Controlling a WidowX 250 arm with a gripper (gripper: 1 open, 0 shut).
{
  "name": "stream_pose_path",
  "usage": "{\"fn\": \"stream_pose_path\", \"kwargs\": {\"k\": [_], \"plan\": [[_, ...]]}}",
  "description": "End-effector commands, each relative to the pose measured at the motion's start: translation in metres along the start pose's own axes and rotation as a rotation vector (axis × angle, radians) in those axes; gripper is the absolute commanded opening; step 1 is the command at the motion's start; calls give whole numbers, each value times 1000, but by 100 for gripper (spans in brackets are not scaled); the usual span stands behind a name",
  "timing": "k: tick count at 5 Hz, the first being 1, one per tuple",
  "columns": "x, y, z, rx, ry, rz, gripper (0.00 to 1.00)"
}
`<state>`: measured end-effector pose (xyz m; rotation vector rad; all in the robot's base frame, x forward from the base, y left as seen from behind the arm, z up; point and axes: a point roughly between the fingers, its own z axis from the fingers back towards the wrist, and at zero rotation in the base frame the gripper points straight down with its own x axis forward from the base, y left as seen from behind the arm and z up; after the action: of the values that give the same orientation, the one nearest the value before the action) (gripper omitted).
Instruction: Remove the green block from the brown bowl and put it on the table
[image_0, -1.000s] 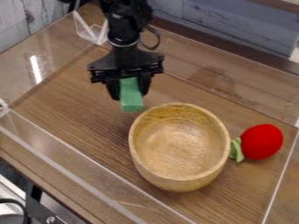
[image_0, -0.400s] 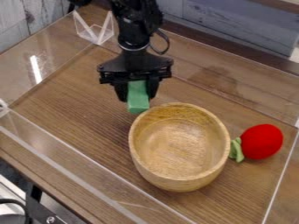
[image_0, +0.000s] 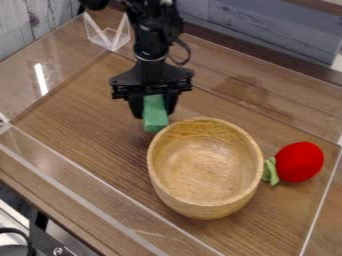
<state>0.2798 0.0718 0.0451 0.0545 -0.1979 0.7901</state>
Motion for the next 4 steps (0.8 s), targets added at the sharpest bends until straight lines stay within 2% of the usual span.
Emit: {"fn": "stream_pose_path", "kwargs": {"k": [1, 2, 3, 4], "plan": [[10, 11, 12, -18, -42, 28, 0], [9, 33, 6, -29, -37, -12, 0], [9, 56, 0, -54, -25, -84, 0], [5, 63, 11, -97, -17, -161, 0]]}}
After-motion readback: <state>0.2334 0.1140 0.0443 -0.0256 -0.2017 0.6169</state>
